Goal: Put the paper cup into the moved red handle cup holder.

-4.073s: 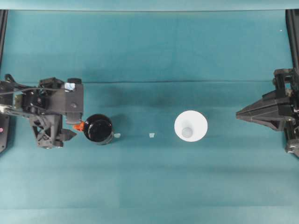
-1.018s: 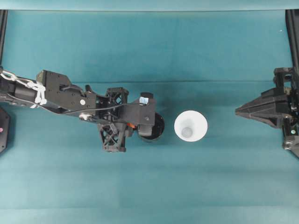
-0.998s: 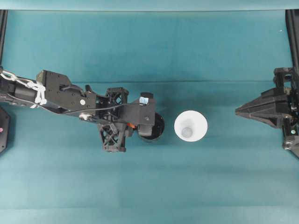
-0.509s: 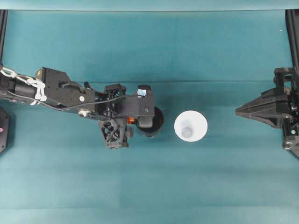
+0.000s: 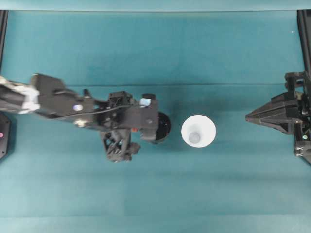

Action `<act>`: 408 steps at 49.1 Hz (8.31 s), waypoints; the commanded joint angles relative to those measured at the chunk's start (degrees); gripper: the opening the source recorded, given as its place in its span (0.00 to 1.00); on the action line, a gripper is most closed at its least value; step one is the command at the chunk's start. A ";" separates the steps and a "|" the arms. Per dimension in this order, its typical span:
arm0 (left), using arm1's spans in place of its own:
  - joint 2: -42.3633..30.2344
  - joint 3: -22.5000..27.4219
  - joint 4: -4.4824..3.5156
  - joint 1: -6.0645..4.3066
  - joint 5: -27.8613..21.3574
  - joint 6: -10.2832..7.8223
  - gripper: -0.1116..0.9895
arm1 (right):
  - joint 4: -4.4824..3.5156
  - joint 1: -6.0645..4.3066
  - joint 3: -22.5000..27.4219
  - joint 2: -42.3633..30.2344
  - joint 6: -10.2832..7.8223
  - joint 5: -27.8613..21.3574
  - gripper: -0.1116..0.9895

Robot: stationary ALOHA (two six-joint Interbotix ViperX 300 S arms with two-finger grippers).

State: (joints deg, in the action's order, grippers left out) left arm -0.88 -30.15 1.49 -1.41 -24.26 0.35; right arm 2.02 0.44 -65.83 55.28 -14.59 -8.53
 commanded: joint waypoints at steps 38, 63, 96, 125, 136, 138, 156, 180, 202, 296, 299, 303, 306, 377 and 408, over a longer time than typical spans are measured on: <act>35.42 -17.49 0.09 -0.53 -0.26 3.87 0.97 | 0.53 -2.64 17.31 -20.57 -1.93 -21.71 0.14; 35.24 -17.84 0.09 -0.53 -0.35 4.22 0.97 | 0.09 -7.73 30.76 -45.44 -1.85 -34.54 0.95; 34.98 -19.78 0.09 -0.44 -0.26 4.22 0.97 | 0.53 -7.29 32.61 -56.69 -1.93 -31.11 0.94; 34.98 -19.69 0.09 -0.44 -0.26 4.48 0.97 | 3.08 -7.12 33.22 -57.30 -2.90 -31.20 0.04; 34.54 -19.34 0.09 -0.44 -0.26 4.48 0.97 | 3.08 -6.94 33.84 -56.95 -4.83 -31.46 0.00; 34.45 -19.25 0.09 -0.44 -0.26 4.48 0.97 | 3.08 -6.94 34.19 -56.69 -4.83 -31.90 0.00; 34.28 -19.34 0.09 -0.44 -0.18 6.33 0.97 | 2.72 -7.12 46.23 -52.38 -4.75 -42.36 0.00; 34.01 -19.34 0.09 -0.35 0.00 6.94 0.97 | 0.88 -6.94 61.44 -61.79 -3.60 -45.00 0.00; 33.75 -19.60 0.09 -0.44 0.09 6.94 0.97 | 0.79 -5.98 53.61 -66.27 -3.69 -37.18 0.00; 34.72 -20.04 0.00 -0.09 3.78 7.21 0.97 | -2.99 -4.83 48.60 -48.96 -1.93 -27.69 0.98; 35.42 -20.39 0.00 -0.09 3.78 7.21 0.97 | -2.99 -4.83 47.11 -47.64 -2.02 -27.33 0.98; 36.04 -20.65 0.00 -0.09 3.78 7.21 0.97 | -2.90 -4.83 44.82 -46.05 -2.20 -26.63 0.98; 36.21 -20.65 0.00 -0.09 3.78 7.21 0.97 | -2.90 -4.83 43.15 -45.18 -2.29 -26.02 0.98; 35.42 -20.57 0.09 -0.09 3.87 7.21 0.97 | -2.64 -3.16 19.25 -25.58 -2.11 -8.96 0.97; 34.54 -21.36 0.09 -0.26 3.87 7.29 0.97 | -2.64 -2.99 19.16 -25.58 -2.29 -8.96 0.97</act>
State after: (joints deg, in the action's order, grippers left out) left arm 34.01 -52.12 1.49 -1.58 -20.65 7.47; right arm -0.70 -2.72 -47.11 29.27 -16.96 -17.84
